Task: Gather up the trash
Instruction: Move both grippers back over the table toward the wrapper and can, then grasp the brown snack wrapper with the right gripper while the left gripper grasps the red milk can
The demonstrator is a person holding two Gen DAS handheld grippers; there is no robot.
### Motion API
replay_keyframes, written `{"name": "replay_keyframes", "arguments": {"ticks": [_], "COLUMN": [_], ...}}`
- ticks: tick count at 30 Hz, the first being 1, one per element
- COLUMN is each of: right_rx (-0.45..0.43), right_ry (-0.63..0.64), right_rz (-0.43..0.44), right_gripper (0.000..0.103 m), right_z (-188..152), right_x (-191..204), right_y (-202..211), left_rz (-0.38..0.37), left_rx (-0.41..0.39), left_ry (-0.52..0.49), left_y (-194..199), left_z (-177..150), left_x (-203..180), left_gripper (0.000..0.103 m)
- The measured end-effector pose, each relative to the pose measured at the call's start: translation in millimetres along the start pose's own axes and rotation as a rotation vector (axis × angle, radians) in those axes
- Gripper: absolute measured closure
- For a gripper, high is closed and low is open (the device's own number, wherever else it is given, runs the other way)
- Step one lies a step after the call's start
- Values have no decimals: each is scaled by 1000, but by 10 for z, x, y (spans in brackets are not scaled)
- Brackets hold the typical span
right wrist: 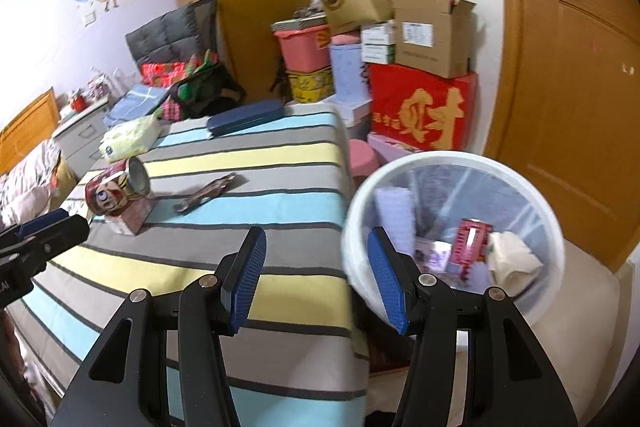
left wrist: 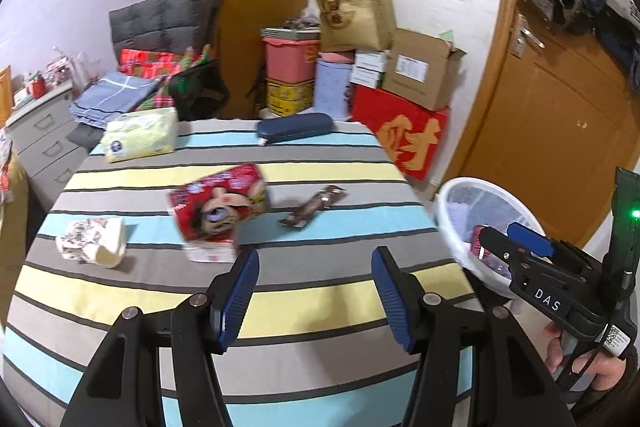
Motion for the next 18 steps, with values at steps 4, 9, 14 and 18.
{"name": "replay_keyframes", "arguments": {"ticks": [4, 9, 14, 18], "right_rx": [22, 56, 94, 128], "right_ry": [29, 69, 81, 75], "right_rz": [18, 26, 76, 95], "right_gripper": [49, 49, 49, 49], "right_z": [53, 138, 221, 305], "right_x": [164, 371, 518, 581], "right_y": [-97, -246, -413, -539], "left_rz": [33, 65, 75, 67], "left_rx": [-1, 3, 15, 14], "left_ry": [27, 36, 0, -32], "left_y": [19, -6, -64, -116], "left_z": [25, 108, 251, 393], "left_x": [242, 485, 626, 725], "left_gripper": [43, 41, 38, 37]}}
Point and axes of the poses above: each gripper's, at about its wrist camera, not at the fingertips, and y roughly against the way its jaws point, x to its left, z to its top, the point moved 2 cm from there along -y, roughly the way its jaws point, and after that the axes turned 15 degrees about x, right-handed, at the moved point
